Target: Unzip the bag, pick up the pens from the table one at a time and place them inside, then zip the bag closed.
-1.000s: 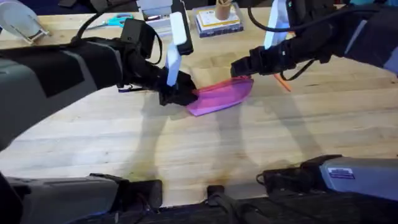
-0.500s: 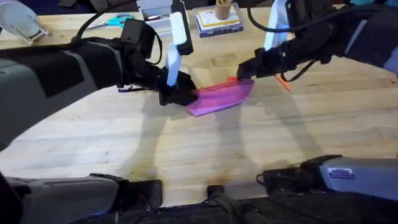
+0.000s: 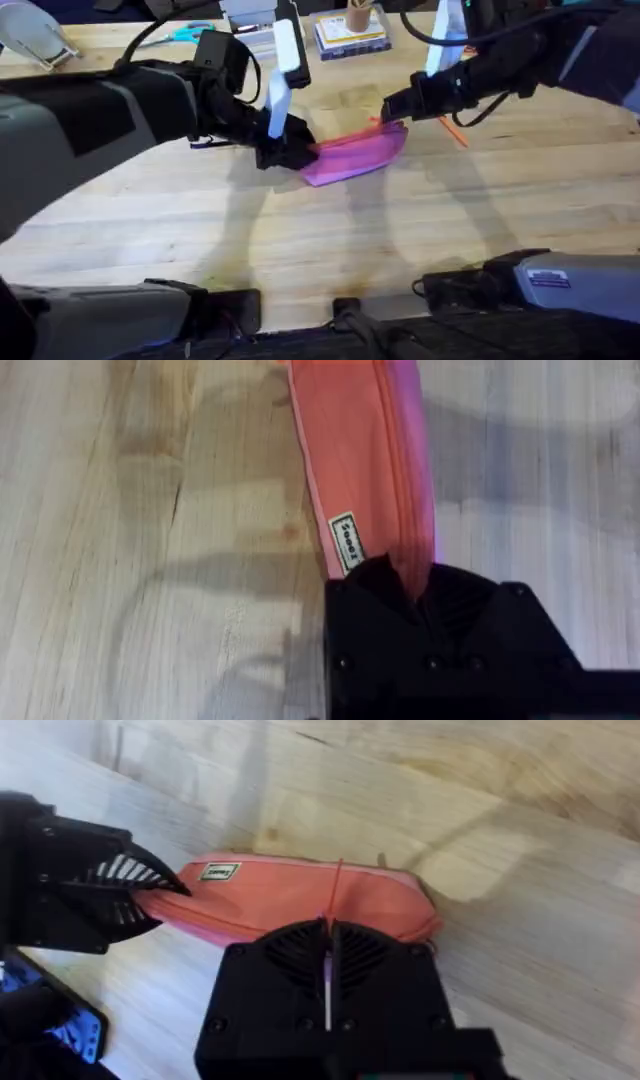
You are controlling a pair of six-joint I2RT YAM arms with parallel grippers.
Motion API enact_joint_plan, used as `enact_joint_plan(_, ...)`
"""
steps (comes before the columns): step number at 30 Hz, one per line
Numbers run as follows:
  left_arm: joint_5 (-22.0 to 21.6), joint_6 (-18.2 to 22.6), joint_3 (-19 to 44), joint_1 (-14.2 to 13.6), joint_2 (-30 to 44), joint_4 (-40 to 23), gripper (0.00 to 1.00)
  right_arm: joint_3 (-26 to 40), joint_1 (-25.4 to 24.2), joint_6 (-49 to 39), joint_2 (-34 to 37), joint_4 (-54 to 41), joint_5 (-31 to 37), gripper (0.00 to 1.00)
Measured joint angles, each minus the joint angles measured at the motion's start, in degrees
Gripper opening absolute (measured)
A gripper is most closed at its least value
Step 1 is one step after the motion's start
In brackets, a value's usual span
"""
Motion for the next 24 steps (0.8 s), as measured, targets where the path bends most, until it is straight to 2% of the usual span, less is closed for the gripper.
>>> enact_joint_plan(11,-0.02,0.0,0.0,0.04,0.0,-0.11,0.044,0.8,0.0,0.0,-1.9,-2.28,-1.24,0.031)
enact_joint_plan(18,-0.02,0.0,0.0,0.04,0.0,-0.13,0.044,0.8,0.07,-0.01,-1.9,-2.47,-5.0,0.031)
enact_joint_plan(24,-0.01,0.0,0.0,0.04,-0.01,-0.15,0.044,0.8,2.93,0.01,-1.9,-1.75,-5.74,0.031)
